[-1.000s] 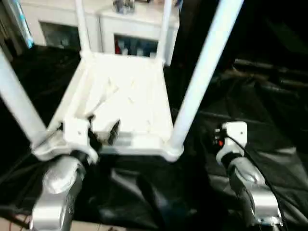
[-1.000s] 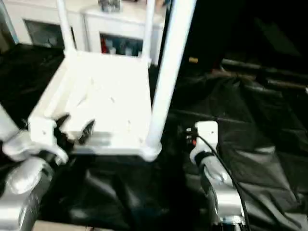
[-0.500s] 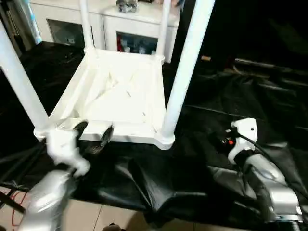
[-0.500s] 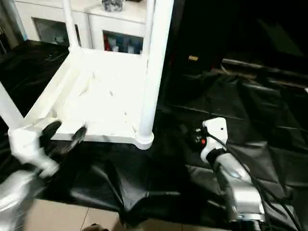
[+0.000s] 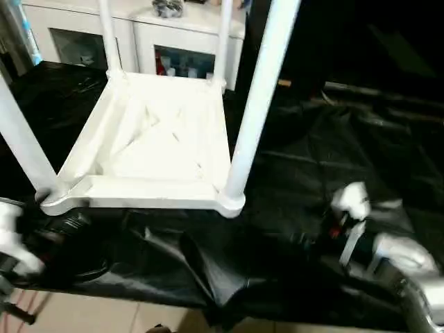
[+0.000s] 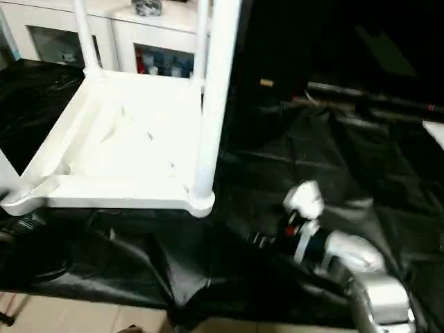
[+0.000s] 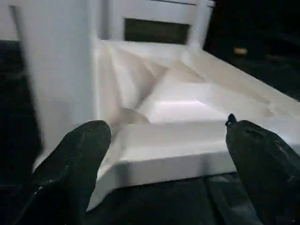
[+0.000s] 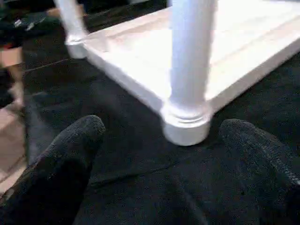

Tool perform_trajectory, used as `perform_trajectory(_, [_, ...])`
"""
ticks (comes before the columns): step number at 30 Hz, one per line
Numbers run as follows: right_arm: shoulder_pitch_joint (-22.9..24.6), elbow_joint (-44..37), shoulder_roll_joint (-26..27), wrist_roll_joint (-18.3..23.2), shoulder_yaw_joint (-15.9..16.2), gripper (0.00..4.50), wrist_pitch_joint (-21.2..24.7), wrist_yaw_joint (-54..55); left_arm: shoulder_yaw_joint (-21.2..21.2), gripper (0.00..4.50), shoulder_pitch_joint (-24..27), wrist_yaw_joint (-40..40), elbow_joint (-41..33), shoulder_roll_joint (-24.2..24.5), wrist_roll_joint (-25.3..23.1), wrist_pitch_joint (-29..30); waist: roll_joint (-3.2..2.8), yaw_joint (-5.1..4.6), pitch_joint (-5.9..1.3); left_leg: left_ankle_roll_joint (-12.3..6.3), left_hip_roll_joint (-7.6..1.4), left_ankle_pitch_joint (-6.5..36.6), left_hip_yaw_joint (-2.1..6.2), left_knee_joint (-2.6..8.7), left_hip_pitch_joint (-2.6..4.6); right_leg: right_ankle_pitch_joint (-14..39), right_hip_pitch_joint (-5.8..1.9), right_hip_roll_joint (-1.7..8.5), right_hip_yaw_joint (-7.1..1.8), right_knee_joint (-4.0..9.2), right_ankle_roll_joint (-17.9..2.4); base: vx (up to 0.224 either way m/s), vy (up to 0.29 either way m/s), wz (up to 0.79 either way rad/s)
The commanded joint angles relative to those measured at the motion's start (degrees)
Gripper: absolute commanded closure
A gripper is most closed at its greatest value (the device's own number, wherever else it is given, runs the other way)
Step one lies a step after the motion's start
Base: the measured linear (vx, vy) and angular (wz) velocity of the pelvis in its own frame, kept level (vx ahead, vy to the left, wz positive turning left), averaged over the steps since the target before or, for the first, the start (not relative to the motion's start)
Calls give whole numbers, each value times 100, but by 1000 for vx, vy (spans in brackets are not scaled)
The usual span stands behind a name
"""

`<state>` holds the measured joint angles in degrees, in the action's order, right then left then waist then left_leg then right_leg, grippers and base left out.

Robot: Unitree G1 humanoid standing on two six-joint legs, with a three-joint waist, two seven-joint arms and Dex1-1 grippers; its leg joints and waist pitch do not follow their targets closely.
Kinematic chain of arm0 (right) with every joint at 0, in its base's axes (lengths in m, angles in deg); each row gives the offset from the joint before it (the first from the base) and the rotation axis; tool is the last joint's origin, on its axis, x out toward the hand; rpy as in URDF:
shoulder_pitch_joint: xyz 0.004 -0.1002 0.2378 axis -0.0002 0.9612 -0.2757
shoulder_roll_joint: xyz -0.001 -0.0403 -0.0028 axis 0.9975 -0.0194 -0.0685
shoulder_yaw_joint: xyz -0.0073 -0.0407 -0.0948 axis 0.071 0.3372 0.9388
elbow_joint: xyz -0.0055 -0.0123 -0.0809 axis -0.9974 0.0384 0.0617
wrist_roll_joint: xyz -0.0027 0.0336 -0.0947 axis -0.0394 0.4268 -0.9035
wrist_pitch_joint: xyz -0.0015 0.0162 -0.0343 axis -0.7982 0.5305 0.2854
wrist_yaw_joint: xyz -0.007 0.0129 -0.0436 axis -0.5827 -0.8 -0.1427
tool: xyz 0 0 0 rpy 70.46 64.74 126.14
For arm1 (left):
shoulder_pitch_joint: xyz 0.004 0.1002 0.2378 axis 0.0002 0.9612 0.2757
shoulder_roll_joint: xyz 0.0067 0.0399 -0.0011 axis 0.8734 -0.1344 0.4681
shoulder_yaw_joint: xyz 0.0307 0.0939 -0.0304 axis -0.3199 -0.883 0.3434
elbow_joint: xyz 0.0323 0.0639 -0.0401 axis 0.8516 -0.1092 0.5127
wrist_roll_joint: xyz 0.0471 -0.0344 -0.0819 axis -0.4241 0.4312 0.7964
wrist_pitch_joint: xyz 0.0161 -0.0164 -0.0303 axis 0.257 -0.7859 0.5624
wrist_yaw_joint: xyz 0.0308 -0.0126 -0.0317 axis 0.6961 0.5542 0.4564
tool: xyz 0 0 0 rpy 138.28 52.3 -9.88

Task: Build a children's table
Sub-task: Rotate table base

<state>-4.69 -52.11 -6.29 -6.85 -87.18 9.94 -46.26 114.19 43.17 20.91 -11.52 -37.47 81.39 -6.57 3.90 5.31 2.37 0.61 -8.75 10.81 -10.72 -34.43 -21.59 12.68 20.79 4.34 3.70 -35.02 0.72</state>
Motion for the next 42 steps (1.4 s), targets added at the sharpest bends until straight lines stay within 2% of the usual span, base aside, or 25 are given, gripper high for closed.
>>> perform_trajectory(1, [-77, -32, -64, 5, -5, 5, 18, -35, 69, 0, 2, -92, 1, -33, 108, 79, -133, 23, -161, 546, -529, 2676, 302, 623, 198, 1665, 28, 510, -353, 502, -805, 0, 0, 0])
perform_trajectory(6, [-324, 45, -17, 44, 92, 5, 43, -145, 339, 0, -378, -650, 337, -202, 8, 33, -132, 18, -151, 581, -515, 2758, 306, 618, 202, 1830, 30, 511, -350, 514, -796, 0, 0, 0])
perform_trajectory(8, [-358, 36, -22, 67, 131, 5, 69, -188, 347, 0, -453, -715, 396, -197, -2, 21, -169, 25, -154, 609, -511, 2842, 321, 609, 223, 1959, 37, 520, -353, 530, -752, 0, 0, 0])
perform_trajectory(9, [-385, 37, -19, 67, 154, 5, 73, -202, 341, 0, -505, -794, 428, -192, -69, -9, -156, 15, -143, 629, -524, 2890, 338, 631, 203, 2011, 23, 514, -347, 535, -720, 0, 0, 0])
perform_trajectory(11, [-418, 42, -15, 60, 193, 5, 69, -237, 328, 0, -567, -892, 486, -173, -179, -43, -181, 22, -154, 671, -526, 2957, 335, 626, 231, 1955, 44, 506, -350, 536, -709, 0, 0, 0])
perform_trajectory(12, [-466, 58, -13, 55, 237, 5, 76, -285, 291, 0, -671, -1065, 591, -124, -353, -25, -199, 21, -154, 674, -520, 2969, 337, 627, 225, 1929, 40, 502, -349, 531, -712, 0, 0, 0])
perform_trajectory(13, [-497, 72, -8, 42, 262, 5, 69, -305, 262, 0, -755, -1144, 678, -90, -441, -27, -184, 18, -166, 666, -517, 2936, 336, 622, 232, 1854, 39, 494, -348, 526, -707, 0, 0, 0])
perform_trajectory(17, [-569, 119, 15, -10, 313, 5, 32, -302, 140, 0, -1029, -1186, 1010, 35, -629, -78, -202, 29, -169, 659, -510, 2897, 336, 622, 242, 1829, 46, 500, -350, 531, -713, 0, 0, 0])
perform_trajectory(18, [-601, 151, 30, -64, 354, 5, -15, -289, 43, 0, -1192, -1145, 1223, 96, -693, -80, -235, 33, -178, 680, -516, 2874, 347, 625, 234, 1716, 33, 504, -348, 504, -758, 0, 0, 0])
perform_trajectory(19, [-620, 171, 38, -73, 380, 5, -9, -297, -43, 0, -1303, -1133, 1380, 139, -752, -61, -227, 24, -175, 682, -501, 2896, 332, 625, 240, 1699, 48, 481, -342, 512, -747, 0, 0, 0])
perform_trajectory(20, [-635, 185, 50, -83, 408, 5, -2, -305, -123, 0, -1408, -1118, 1536, 180, -804, -43, -269, 36, -187, 704, -499, 2917, 336, 619, 259, 1672, 51, 487, -343, 498, -763, 0, 0, 0])
perform_trajectory(21, [-651, 197, 69, -119, 445, 5, -23, -299, -249, 0, -1543, -1180, 1771, 249, -954, 14, -279, 31, -192, 718, -503, 2889, 340, 625, 248, 1587, 38, 486, -342, 493, -763, 0, 0, 0])
perform_trajectory(22, [-664, 212, 86, -156, 491, 5, -43, -297, -383, 0, -1741, -1287, 2084, 294, -1169, 22, -257, 36, -201, 706, -510, 2820, 338, 623, 250, 1429, 31, 490, -343, 474, -807, 0, 0, 0])
perform_trajectory(23, [-664, 212, 86, -156, 491, 5, -43, -297, -383, 0, -1741, -1287, 2084, 294, -1169, 22, -317, 32, -195, 711, -505, 2791, 341, 631, 231, 1368, 24, 486, -346, 469, -815, 0, 0, 0])
perform_trajectory(25, [-665, 218, 84, -171, 522, 5, -57, -306, -423, 0, -1883, -1388, 2274, 281, -1283, -37, -301, 34, -216, 676, -504, 2623, 323, 615, 219, 1136, -8, 500, -341, 448, -919, 0, 0, 0])
perform_trajectory(26, [-659, 212, 82, -179, 537, 2, -67, -307, -421, 18, -1933, -1428, 2353, 275, -1331, -74, -311, 29, -223, 641, -508, 2517, 320, 608, 209, 1013, -25, 506, -341, 431, -978, 0, 0, 0])
perform_trajectory(28, [-649, 214, 94, -213, 548, 2, -128, -288, -312, 18, -2148, -1601, 2546, 205, -1308, -177, -327, 28, -229, 584, -510, 2345, 315, 602, 192, 809, -42, 504, -334, 404, -1063, 0, 0, 0])
perform_trajectory(30, [-639, 220, 104, -240, 555, 0, -173, -279, -266, 47, -2228, -1597, 2613, 175, -1228, -223, -318, 32, -241, 527, -513, 2195, 300, 588, 194, 650, -51, 509, -333, 394, -1140, 0, 0, 0])
perform_trajectory(31, [-634, 232, 114, -258, 561, 0, -205, -273, -248, 47, -2290, -1646, 2661, 165, -1212, -239, -321, 31, -229, 498, -515, 2147, 297, 590, 181, 597, -57, 508, -331, 387, -1177, 0, 0, 0])
perform_trajectory(36, [-631, 254, 144, -280, 641, 0, -250, -304, -231, 90, -2443, -1783, 2874, 95, -1251, -366, -317, 28, -211, 517, -522, 2387, 301, 597, 201, 1046, -42, 526, -339, 428, -1141, 0, 0, 0])
perform_trajectory(42, [-862, 596, 362, -540, 565, 0, -416, 143, -219, 130, -2455, -1943, 2902, -48, -1279, -431, -294, 21, -208, 542, -521, 2358, 298, 594, 200, 1135, -18, 526, -341, 432, -1149, 0, 0, 0])
